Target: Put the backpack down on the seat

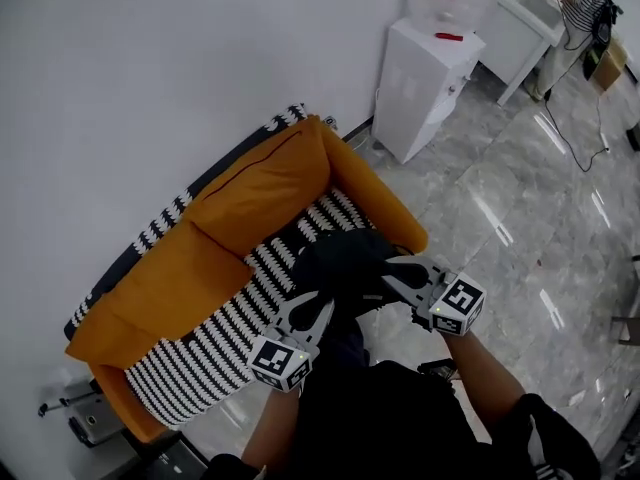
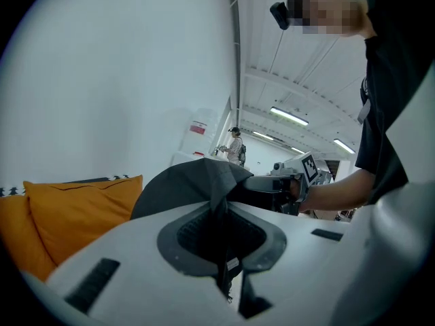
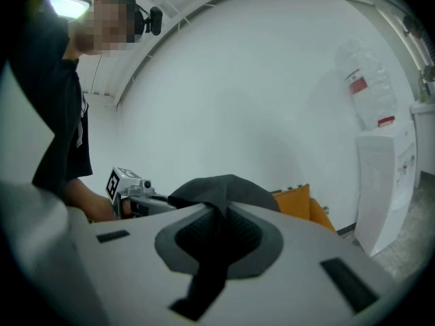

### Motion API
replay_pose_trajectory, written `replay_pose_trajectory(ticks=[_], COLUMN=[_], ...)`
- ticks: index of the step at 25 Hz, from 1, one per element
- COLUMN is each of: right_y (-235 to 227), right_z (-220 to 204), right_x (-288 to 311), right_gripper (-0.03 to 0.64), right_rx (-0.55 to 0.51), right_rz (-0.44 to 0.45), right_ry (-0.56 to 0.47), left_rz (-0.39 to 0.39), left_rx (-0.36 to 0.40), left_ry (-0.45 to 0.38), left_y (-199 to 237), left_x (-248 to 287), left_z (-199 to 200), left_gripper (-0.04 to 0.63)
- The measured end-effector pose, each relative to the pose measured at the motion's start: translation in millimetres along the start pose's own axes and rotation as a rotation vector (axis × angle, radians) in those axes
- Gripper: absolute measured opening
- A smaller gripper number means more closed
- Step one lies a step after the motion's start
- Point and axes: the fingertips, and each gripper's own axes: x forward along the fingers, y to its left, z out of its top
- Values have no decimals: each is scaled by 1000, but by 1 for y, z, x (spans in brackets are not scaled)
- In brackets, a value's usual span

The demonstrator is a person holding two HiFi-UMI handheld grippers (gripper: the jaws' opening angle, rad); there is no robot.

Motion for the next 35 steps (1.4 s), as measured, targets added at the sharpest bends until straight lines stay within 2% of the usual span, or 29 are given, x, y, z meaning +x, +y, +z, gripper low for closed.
replay_pose_trajectory(ticks=[7, 18, 29, 35], right_y=[-30, -63, -99, -118], right_z=[-8, -23, -60, -69], right_x=[36, 90, 142, 169], right_gripper=[35, 37, 37, 37], right_rx=[42, 45, 109, 120], right_rz=[39, 134, 274, 323], right_ry=[69, 163, 279, 319], left_rz=[50, 153, 311, 370], left_rx=[-64, -134, -236, -278], left_ry=[2, -6, 27, 27], left_y=[42, 89, 140, 166], left_x=[16, 28, 45, 55], left_z=[-7, -25, -61, -71], left_gripper=[40, 40, 40, 40])
